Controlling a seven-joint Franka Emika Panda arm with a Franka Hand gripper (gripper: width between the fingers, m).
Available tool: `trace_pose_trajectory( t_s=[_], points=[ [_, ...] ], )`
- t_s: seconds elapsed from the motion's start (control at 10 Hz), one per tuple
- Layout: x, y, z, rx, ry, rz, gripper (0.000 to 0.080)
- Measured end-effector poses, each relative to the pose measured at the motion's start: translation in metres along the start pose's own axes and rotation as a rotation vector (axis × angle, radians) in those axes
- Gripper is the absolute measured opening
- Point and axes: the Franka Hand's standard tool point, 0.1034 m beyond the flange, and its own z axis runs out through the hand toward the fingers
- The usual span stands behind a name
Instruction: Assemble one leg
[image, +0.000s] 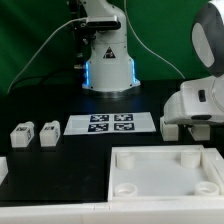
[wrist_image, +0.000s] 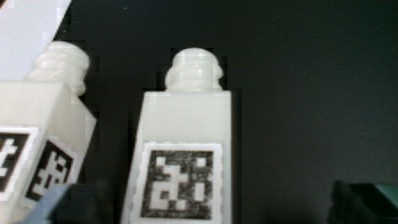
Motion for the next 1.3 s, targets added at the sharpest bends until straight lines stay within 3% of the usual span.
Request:
trace_pose_trajectory(
  t_s=[0.1,0.2,0.3,1.3],
  points=[
    [0.0,0.0,0.0,0.0,0.0,0.0,0.0535],
    [-0.0001,0.0,0.0,0.0,0.0,0.0,0.0352],
    [-0.0001,-0.0001,-0.0003,0.0,0.0,0.0,0.0291],
    [0.0009,0.0007,-0.0047,0.0,0.009,-0.009,0.0294]
  ],
)
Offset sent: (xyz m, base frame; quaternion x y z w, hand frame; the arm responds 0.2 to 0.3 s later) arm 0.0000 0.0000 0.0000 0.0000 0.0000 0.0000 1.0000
